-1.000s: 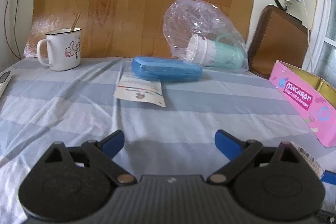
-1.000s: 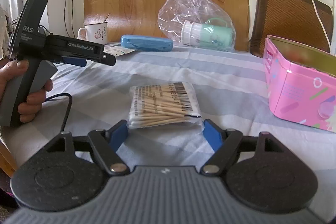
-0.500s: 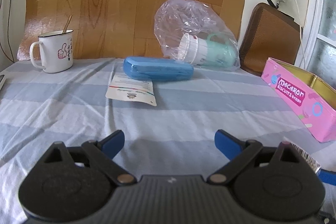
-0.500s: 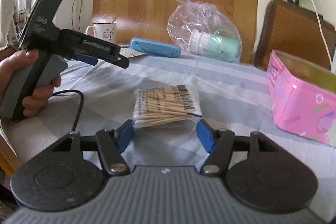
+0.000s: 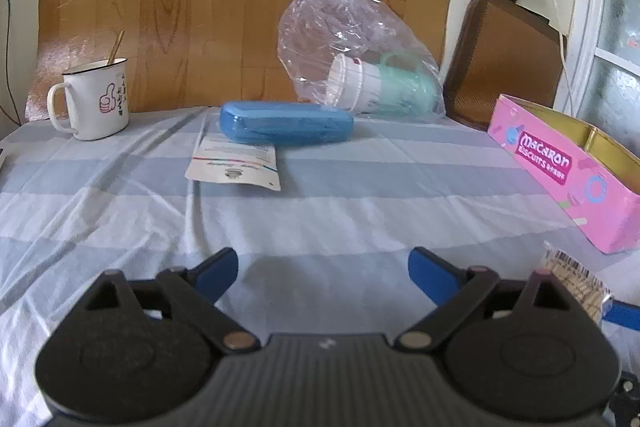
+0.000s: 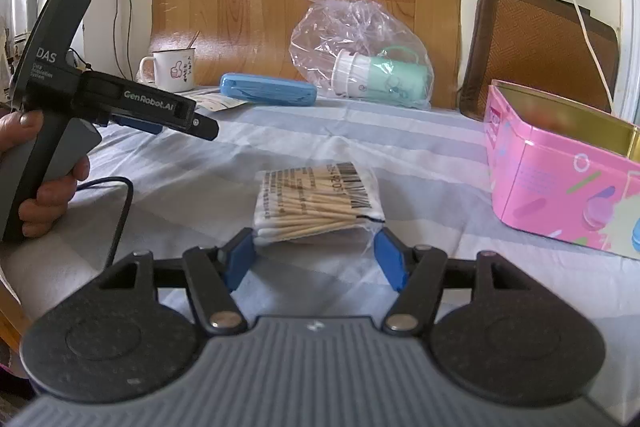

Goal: Organize soft objects
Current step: 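Move the left tool toward the bagged cotton-swab pack, then grasp the cotton-swab pack with the left tool and lift it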

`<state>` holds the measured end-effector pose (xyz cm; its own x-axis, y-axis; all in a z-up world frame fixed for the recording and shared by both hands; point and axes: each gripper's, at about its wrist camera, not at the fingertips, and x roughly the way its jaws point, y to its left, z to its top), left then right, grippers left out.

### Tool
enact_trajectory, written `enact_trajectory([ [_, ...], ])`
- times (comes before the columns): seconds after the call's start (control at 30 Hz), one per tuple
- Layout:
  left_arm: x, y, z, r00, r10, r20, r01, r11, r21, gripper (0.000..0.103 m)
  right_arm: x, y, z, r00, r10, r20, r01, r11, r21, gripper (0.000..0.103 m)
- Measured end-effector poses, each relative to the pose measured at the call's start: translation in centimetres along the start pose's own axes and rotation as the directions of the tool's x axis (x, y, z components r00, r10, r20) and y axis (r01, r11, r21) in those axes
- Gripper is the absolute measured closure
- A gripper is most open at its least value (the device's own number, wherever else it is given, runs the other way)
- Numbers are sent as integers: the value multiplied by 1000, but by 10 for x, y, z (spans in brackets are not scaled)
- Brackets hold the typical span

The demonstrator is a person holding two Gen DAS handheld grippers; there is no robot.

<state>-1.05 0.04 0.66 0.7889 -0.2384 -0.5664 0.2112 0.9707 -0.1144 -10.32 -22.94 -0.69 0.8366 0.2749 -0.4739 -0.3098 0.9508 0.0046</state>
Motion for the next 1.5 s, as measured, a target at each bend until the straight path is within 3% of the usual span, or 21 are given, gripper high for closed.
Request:
enact_trajectory([
  [0.2,-7,-1,-3,998,-55,-16,55,998,-26,9,-1,0,0,1000,1,0,-1,1000,2,36],
  [0.4,-15,-12,-8,981,-182,-72,177,982,-69,9,-1,0,0,1000,2,6,-2,1000,-14,36],
  [0.6,-28,-40,-6,940,-323,-110,319,946,-50,9,-2,2,-1,1000,7,14,-6,999,-34,36],
  [0.8,-23,-62,-7,857,-486,-172,469,873,-131,7,-5,3,-1,1000,15,20,-14,999,-33,37],
  [0.87,-16,-72,-11,840,-503,-202,483,864,-142,12,-7,5,-1,999,25,28,-23,999,-40,37],
  [0.93,-9,-81,-15,832,-502,-234,480,865,-147,27,-10,8,-1,999,21,41,-19,999,-51,38],
  [0.97,-9,-85,-17,839,-492,-231,472,871,-138,30,-11,9,-1,999,4,51,-1,998,-63,38],
  [1.03,-10,-92,-16,848,-477,-233,464,879,-110,46,-14,5,0,998,-8,65,11,998,-55,40],
  [1.07,-10,-94,-15,845,-480,-237,467,877,-110,48,-16,1,1,997,-12,73,15,999,-40,47],
  [1.13,-11,-96,-11,829,-507,-234,493,862,-122,60,-18,-4,5,997,-3,75,4,1000,-21,75],
  [1.2,-13,-102,-2,808,-545,-223,530,838,-130,62,-18,-6,7,995,-41,86,43,999,-26,77],
  [1.37,-18,-129,16,834,-516,-198,519,854,-38,57,-18,-16,7,997,-41,70,41,999,10,79],
  [1.43,-17,-128,17,850,-491,-190,495,868,-28,48,-17,-19,4,998,-32,49,31,999,13,78],
  [1.5,-14,-120,16,864,-467,-190,467,883,-46,42,-20,-22,2,998,-31,46,30,999,18,67],
])
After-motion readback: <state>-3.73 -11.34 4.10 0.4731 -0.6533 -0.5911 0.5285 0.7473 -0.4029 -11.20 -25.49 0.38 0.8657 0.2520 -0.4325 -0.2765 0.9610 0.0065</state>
